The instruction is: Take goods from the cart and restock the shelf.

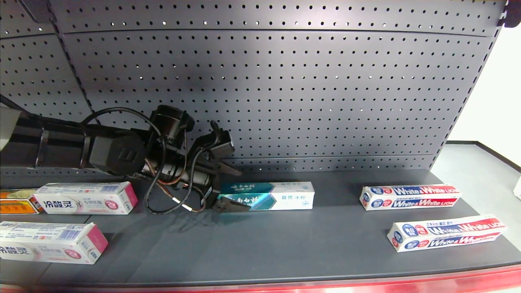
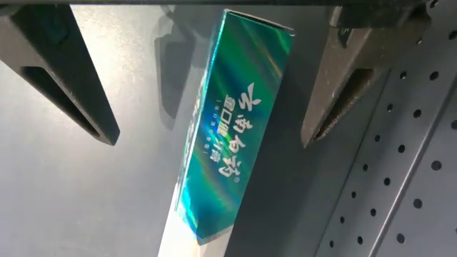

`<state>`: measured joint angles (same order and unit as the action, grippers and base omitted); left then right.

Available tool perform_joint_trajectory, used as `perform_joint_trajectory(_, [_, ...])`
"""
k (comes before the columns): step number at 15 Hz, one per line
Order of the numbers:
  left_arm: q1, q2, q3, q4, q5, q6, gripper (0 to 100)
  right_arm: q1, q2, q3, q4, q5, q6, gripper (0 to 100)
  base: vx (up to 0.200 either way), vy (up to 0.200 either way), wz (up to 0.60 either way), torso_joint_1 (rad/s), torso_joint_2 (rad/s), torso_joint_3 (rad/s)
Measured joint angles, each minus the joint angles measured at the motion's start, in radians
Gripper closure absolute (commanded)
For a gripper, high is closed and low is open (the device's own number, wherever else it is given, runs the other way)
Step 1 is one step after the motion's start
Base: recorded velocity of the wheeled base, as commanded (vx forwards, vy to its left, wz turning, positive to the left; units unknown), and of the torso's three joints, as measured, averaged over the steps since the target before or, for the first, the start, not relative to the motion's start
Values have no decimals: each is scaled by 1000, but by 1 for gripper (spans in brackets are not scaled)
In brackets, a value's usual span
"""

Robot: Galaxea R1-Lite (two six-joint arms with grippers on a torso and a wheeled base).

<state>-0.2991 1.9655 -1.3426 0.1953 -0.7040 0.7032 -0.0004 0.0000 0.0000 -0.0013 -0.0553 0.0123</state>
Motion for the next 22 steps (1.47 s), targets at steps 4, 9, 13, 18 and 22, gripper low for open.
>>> perform_joint_trajectory(4, [3,20,-12,2,-1,1,0,0,0,0,0,0,1,100,0,0,0,0,0,0])
perform_joint_trajectory(9, [18,47,-36,1,-1,1,0,0,0,0,0,0,1,100,0,0,0,0,0,0])
perform_joint_trajectory(13, [25,76,-67,-3,0,6,0,0,0,0,0,0,1,100,0,0,0,0,0,0])
perform_joint_trajectory(18, [25,99,-74,-7,0,15,0,0,0,0,0,0,1,100,0,0,0,0,0,0])
perform_joint_trajectory(22, [23,106,-74,-8,-9,20,100,0,0,0,0,0,1,100,0,0,0,0,0,0])
